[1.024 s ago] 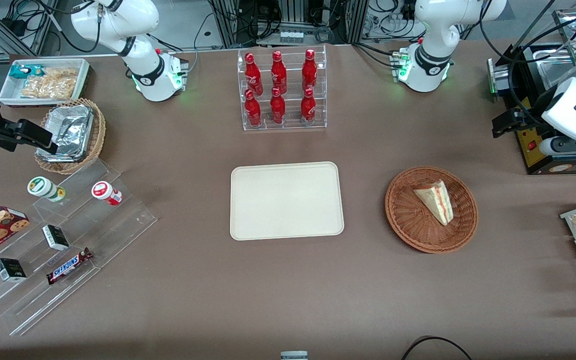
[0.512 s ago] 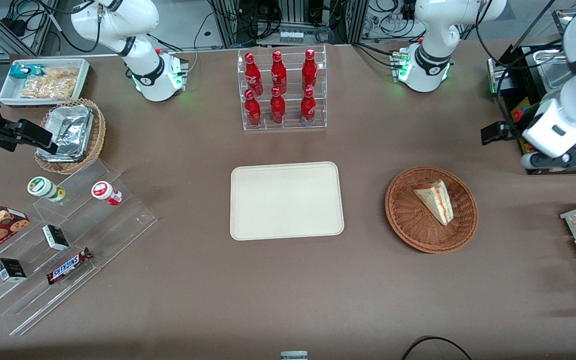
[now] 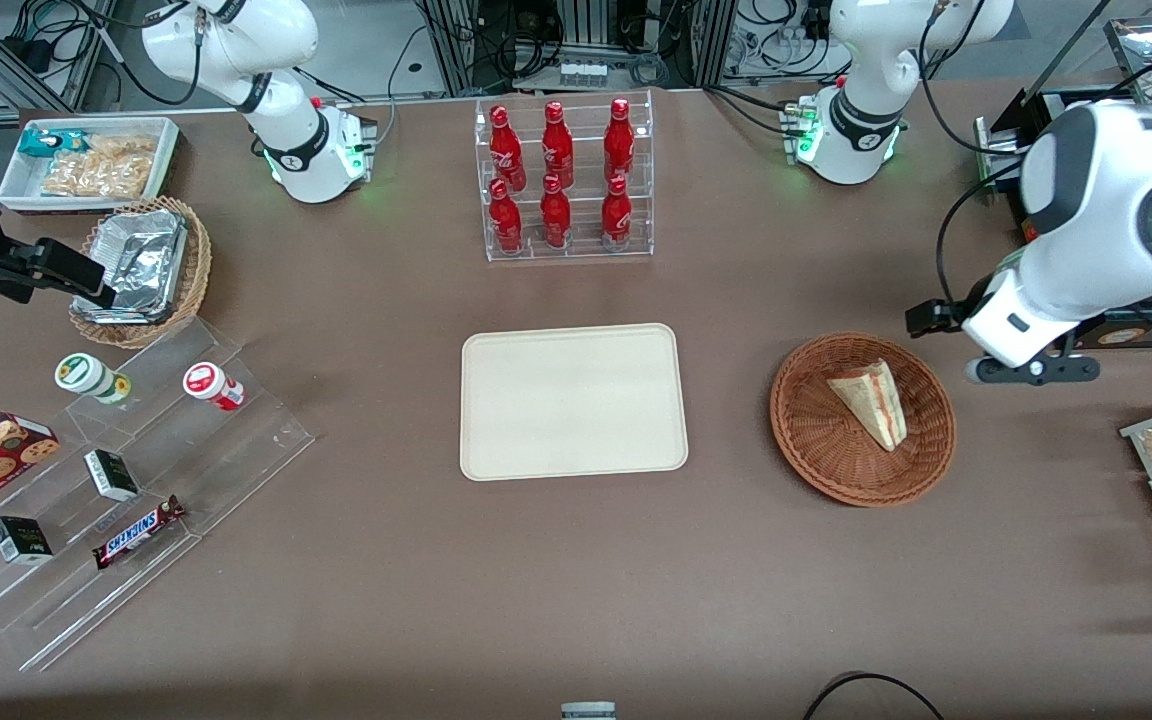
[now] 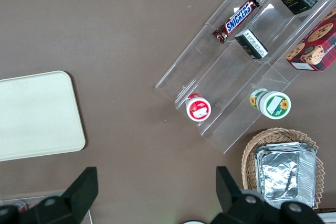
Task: Place sandwich from basket to tray
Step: 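Move the left gripper over the wrapped sandwich in the wicker basket, then lower the left gripper and close it on the sandwich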
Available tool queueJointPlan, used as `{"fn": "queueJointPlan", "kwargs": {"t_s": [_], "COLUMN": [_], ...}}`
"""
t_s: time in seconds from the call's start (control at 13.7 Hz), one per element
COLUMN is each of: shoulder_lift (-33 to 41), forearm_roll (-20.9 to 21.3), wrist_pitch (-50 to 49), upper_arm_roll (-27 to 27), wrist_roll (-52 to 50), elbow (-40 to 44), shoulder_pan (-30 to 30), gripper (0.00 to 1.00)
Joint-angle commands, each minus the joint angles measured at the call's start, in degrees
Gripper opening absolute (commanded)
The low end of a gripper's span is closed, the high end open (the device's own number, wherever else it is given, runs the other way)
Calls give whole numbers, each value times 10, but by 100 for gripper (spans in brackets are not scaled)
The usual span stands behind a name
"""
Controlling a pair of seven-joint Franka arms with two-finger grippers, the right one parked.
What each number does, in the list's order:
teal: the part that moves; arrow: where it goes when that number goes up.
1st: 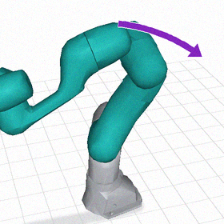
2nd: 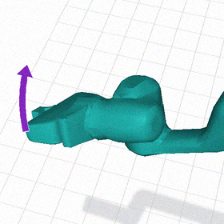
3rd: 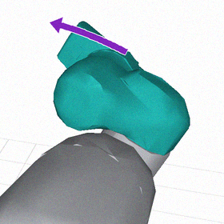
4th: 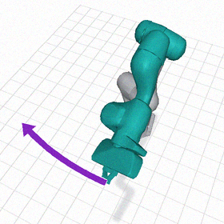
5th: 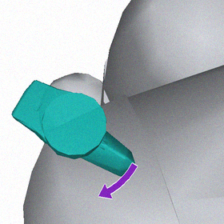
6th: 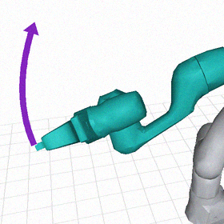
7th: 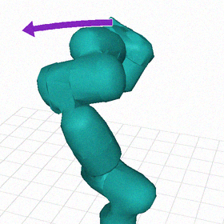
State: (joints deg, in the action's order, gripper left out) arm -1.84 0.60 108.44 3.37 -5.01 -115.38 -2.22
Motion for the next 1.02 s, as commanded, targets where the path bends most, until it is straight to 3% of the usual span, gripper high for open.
{"fn": "queueJointPlan", "kwargs": {"t_s": [0.0,0.37,0.95], "shoulder_lift": [32,9,-40], "forearm_roll": [9,9,3], "wrist_pitch": [103,208,253], "upper_arm_roll": [-1,0,1], "wrist_roll": [-2,-125,-430], "elbow": [-102,-157,-158], "shoulder_pan": [-6,-16,-16], "gripper": [100,100,100]}}
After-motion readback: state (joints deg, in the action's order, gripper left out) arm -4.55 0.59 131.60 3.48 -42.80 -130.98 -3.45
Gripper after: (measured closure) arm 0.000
